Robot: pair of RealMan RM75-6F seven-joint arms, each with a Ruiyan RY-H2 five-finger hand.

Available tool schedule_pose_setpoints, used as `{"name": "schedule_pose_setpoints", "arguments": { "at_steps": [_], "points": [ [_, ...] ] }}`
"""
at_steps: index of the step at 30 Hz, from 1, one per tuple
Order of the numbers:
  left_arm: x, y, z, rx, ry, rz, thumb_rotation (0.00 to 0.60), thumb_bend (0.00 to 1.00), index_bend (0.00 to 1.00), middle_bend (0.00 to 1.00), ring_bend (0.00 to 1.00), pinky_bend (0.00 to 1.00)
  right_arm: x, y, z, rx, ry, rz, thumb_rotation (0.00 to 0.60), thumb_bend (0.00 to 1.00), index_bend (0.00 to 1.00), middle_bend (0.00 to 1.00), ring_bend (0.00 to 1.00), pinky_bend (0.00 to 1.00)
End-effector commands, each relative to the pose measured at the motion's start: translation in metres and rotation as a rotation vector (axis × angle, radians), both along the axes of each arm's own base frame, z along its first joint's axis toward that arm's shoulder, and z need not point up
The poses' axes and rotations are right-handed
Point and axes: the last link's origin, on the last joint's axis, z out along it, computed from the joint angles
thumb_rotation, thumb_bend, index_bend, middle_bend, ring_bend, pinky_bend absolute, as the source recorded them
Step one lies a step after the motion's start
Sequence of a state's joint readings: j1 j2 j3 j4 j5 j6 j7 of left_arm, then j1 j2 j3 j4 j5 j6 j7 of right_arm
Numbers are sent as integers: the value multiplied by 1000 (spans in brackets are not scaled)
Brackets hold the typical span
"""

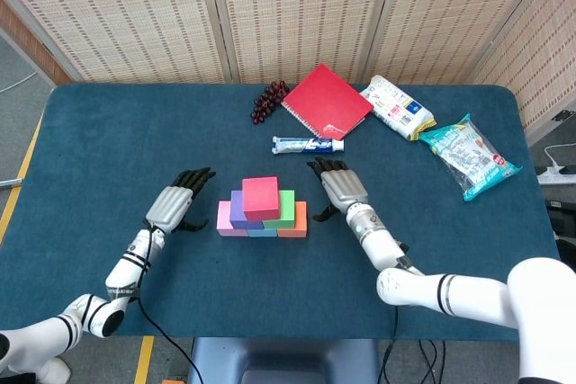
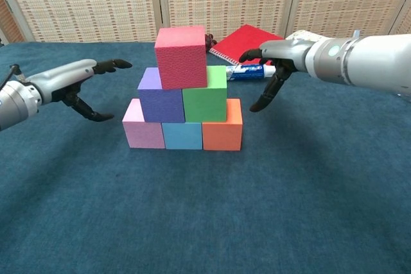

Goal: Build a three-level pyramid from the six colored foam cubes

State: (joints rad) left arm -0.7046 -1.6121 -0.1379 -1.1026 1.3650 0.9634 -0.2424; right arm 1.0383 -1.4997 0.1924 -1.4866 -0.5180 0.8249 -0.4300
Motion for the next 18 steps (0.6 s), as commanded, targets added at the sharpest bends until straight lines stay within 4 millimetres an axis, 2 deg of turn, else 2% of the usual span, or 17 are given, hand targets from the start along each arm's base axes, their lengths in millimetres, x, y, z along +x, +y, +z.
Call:
{"name": "schedule_pose_setpoints", "arguments": {
  "at_steps": [1,5,8,11,14,17,18],
  "points": [
    [-11,-5,23,66,11,7,600,284,0,0,0,28,-9,11,35,-59,-9,21,600,0,0,8,0,0],
    [-30,-17,59,163,37,41,600,285,0,0,0,28,-31,27,75,-151,-40,17,600,11,0,4,0,22],
    [-46,-33,88,253,43,77,600,284,0,0,0,31,-57,44,109,-248,-73,7,600,87,0,8,0,35],
    [-57,-48,108,312,57,100,600,284,0,0,0,35,-78,60,130,-306,-89,3,600,150,0,13,0,35],
    [-62,-55,115,334,64,110,600,284,3,0,0,36,-87,66,138,-327,-92,1,600,164,0,13,0,35],
    [-79,-80,139,400,96,140,600,285,30,0,0,36,-118,92,163,-399,-104,-8,600,164,0,13,0,35],
    [-95,-102,153,457,137,169,600,285,39,0,0,35,-143,112,178,-456,-84,-45,600,164,0,13,0,35]
  ]
}}
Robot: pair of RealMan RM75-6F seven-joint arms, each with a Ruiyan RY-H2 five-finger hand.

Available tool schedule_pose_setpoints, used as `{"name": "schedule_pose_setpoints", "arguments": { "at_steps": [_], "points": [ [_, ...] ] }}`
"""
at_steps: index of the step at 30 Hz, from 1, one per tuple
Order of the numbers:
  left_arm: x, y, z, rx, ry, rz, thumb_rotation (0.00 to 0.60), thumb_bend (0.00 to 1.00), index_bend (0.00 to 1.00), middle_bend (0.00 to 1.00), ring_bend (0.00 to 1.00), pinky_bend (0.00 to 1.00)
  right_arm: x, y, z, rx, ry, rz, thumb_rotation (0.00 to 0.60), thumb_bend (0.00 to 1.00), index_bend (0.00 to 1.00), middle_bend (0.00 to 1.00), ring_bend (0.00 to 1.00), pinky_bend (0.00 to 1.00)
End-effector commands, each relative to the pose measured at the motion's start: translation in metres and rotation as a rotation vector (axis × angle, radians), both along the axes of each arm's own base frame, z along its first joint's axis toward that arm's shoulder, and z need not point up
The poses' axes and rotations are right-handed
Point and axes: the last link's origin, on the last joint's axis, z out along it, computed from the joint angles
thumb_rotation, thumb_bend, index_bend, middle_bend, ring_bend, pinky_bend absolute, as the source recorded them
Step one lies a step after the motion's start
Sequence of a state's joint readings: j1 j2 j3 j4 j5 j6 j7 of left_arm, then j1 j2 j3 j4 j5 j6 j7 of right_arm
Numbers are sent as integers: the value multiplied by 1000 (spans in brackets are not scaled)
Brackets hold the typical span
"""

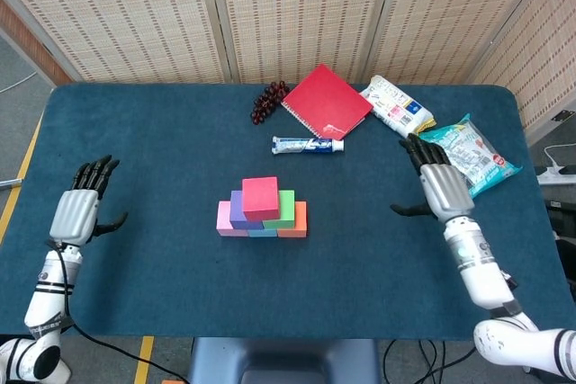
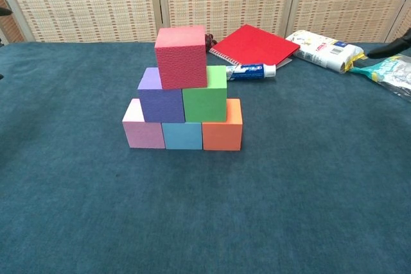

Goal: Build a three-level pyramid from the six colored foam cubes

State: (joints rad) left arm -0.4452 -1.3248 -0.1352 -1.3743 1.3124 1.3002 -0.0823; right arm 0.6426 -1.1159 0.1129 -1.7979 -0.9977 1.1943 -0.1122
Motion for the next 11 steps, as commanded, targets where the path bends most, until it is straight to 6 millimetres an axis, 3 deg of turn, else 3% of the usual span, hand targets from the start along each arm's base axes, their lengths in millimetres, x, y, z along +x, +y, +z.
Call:
{"name": "schedule_pose_setpoints", "arguments": {
  "at_steps": [1,7,11],
  "points": [
    [-34,-61,36,126,63,68,600,285,42,0,0,34,-64,63,44,-131,-7,-33,600,165,0,13,0,35],
    [-46,-111,34,145,29,101,600,287,42,0,0,29,-97,112,55,-183,-41,-27,600,164,0,12,0,12],
    [-48,-131,31,147,30,112,600,285,42,0,0,28,-105,132,57,-215,-61,-36,600,165,0,12,0,2]
  ]
}}
